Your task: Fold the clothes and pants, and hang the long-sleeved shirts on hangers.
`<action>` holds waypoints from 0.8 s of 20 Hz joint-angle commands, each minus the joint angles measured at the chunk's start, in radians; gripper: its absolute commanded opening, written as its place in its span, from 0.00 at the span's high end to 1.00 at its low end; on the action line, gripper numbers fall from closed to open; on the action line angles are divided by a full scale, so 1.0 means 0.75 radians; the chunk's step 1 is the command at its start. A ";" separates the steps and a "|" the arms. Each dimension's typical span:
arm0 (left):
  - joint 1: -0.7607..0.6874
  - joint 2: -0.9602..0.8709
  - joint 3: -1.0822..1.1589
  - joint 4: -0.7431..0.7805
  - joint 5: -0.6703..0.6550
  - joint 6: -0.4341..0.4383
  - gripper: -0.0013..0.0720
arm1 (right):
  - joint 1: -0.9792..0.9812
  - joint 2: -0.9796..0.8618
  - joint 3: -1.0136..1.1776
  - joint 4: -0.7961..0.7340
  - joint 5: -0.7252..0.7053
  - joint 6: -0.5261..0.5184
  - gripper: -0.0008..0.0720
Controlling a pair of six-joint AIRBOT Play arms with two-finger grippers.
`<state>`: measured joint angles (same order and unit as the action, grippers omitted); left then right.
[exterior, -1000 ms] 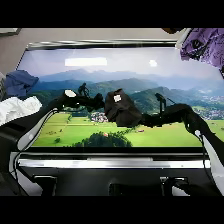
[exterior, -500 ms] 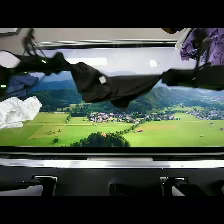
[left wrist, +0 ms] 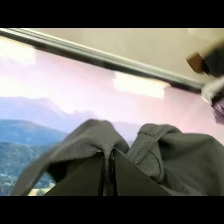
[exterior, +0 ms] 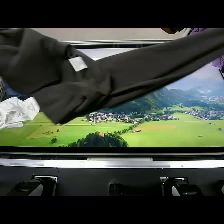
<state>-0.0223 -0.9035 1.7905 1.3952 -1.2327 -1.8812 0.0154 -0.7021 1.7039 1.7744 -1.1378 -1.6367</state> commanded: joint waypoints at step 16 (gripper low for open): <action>-0.048 -0.922 -0.810 -0.248 0.438 -0.070 0.96 | 0.003 -1.454 0.005 0.318 -0.018 0.179 0.95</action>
<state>-0.0624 -1.4567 1.2072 1.2839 -0.9958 -1.9663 0.0170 -1.6524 1.7069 1.9694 -1.2007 -1.5059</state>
